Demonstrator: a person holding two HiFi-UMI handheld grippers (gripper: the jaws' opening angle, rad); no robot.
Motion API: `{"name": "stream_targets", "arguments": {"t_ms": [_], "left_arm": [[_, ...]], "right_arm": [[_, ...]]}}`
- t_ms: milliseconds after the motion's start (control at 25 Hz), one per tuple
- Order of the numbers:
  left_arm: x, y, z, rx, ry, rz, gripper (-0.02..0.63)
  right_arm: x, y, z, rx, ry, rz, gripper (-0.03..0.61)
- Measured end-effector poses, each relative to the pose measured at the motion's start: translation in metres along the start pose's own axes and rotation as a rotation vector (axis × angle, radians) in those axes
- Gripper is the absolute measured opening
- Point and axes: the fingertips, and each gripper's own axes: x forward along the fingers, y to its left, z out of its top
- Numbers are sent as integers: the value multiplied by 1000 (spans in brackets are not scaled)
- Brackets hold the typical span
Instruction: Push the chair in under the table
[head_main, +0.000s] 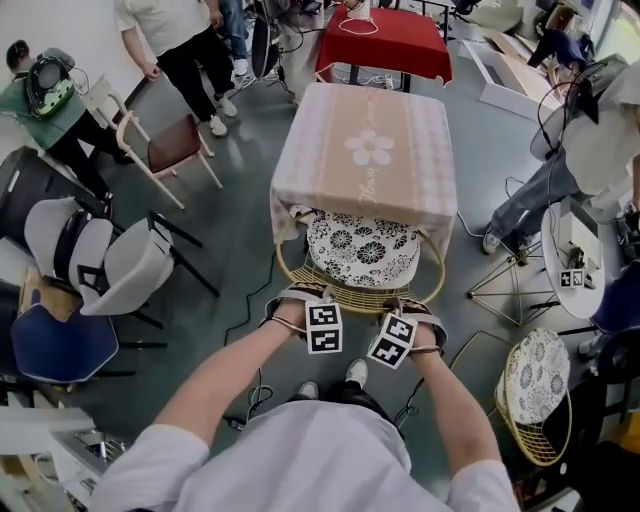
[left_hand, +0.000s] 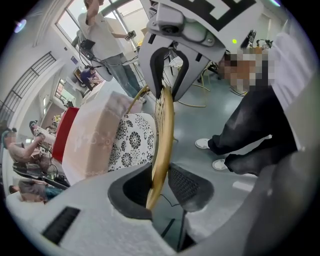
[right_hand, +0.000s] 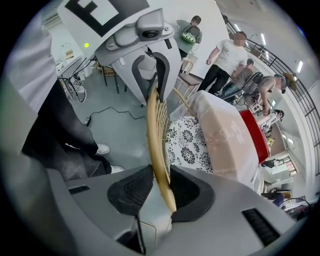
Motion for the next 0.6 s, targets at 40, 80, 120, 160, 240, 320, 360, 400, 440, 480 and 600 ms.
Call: {"name": "stream_targets", "arguments": {"t_ms": [40, 80, 120, 160, 240, 320, 360, 400, 440, 480, 600], "left_arm": [[1, 2, 2, -1, 1, 0, 103], [2, 3, 3, -3, 1, -1, 103], [3, 5, 5, -5, 0, -1, 103], [4, 7, 6, -8, 0, -1, 103], [6, 12, 10, -13, 0, 4, 103], [7, 15, 12, -18, 5, 2, 103], [8, 15, 12, -20, 9, -4, 103], [8, 16, 11, -21, 11, -8, 103], [8, 16, 10, -23, 15, -9, 103], [8, 18, 8, -25, 20, -8, 104], [8, 19, 5, -35, 33, -11, 104]], "right_arm": [[0, -2, -2, -1, 0, 0, 92], [1, -5, -3, -3, -1, 0, 92], [2, -7, -4, -6, -3, 1, 92], [2, -10, -6, -10, -3, 2, 92], [3, -16, -9, -14, -2, 1, 94], [4, -20, -10, -18, -6, 7, 94], [4, -21, -10, -21, -10, 14, 95], [4, -21, -9, -24, -17, 21, 95], [5, -21, -8, -25, -25, 28, 94], [5, -22, -7, -22, -34, 35, 94], [6, -22, -4, -14, -55, 55, 94]]}}
